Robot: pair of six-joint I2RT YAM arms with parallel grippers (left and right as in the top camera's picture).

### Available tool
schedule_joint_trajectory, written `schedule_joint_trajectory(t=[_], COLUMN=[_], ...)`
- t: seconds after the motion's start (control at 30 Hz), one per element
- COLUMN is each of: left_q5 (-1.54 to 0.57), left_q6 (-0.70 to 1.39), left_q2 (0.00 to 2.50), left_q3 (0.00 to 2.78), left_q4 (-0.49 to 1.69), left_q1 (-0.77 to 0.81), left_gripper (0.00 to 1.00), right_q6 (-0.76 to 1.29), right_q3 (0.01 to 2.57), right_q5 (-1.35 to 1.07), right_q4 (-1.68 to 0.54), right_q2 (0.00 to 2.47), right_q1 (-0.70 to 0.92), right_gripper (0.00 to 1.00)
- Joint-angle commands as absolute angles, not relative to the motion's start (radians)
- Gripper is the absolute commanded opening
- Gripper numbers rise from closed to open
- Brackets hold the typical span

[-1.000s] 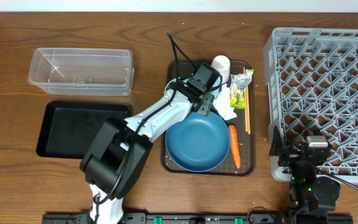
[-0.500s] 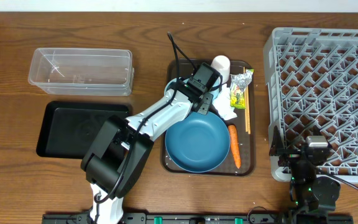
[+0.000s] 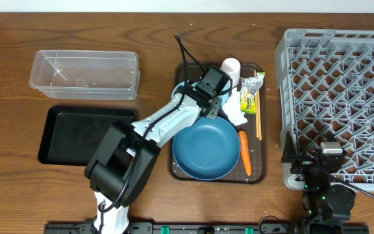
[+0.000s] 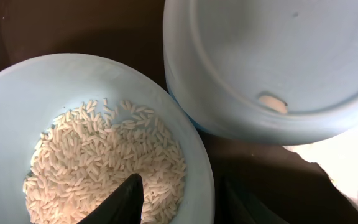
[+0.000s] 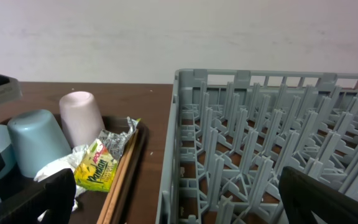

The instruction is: Sort waste into correct bins and load items into the dishwasher rack

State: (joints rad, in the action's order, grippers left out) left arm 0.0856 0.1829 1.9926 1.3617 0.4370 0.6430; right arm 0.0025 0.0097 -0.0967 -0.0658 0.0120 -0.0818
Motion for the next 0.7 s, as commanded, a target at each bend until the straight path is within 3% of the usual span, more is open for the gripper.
schedule_joint_trajectory(t=[0.0, 0.17, 0.27, 0.43, 0.53, 0.67], left_q5=[0.101, 0.101, 0.101, 0.096, 0.086, 0.086], left_q6=[0.180, 0.180, 0.180, 0.181, 0.181, 0.181], left_q2=[1.991, 1.991, 1.991, 1.992, 1.992, 1.992], left_q3=[1.353, 1.353, 1.353, 1.352, 1.352, 1.352], left_q4=[0.435, 0.436, 0.436, 0.440, 0.443, 0.443], left_q1=[0.638, 0.638, 0.638, 0.638, 0.638, 0.638], left_gripper=[0.40, 0.40, 0.28, 0.27, 0.11, 0.06], right_q6=[-0.013, -0.013, -0.013, -0.013, -0.013, -0.013], right_q3=[0.006, 0.006, 0.006, 0.006, 0.006, 0.006], right_q5=[-0.098, -0.098, -0.098, -0.098, -0.098, -0.098], right_q4=[-0.067, -0.067, -0.067, -0.067, -0.067, -0.067], right_q2=[0.006, 0.006, 0.006, 0.006, 0.006, 0.006], right_q1=[-0.098, -0.098, -0.098, -0.098, -0.098, -0.098], right_gripper=[0.99, 0.99, 0.99, 0.99, 0.99, 0.99])
